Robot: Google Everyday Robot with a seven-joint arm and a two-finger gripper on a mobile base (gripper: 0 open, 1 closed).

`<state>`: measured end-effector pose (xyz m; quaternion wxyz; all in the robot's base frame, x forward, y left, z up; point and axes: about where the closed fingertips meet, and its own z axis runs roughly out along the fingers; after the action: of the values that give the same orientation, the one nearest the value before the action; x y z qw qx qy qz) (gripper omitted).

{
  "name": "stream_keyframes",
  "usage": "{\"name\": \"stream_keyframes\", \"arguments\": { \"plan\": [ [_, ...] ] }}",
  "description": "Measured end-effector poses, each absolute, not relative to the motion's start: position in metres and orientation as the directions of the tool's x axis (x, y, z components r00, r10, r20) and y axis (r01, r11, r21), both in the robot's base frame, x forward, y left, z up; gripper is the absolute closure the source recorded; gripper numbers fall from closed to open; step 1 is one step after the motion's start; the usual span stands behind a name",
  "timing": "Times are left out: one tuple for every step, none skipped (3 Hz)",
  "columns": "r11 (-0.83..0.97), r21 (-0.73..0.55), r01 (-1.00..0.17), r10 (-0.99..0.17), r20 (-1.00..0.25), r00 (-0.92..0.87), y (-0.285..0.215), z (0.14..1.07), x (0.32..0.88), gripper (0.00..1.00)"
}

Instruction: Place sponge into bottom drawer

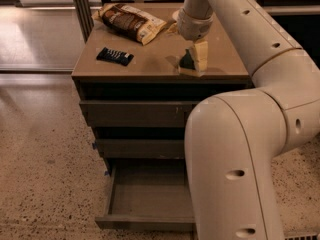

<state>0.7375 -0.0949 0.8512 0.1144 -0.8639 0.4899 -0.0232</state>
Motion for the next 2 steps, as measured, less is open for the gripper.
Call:
{"name": "stream_keyframes", "arguments": {
  "plan": [
    [-0.495,-0.221,-0.84,-0.852,-0.065,0.519,-0.093,0.849,0.745,0.0],
    [-0.478,-0.204,-0.854,-0.862,-0.08,0.501,-0.1,0.838,0.746,0.0]
  ]
}}
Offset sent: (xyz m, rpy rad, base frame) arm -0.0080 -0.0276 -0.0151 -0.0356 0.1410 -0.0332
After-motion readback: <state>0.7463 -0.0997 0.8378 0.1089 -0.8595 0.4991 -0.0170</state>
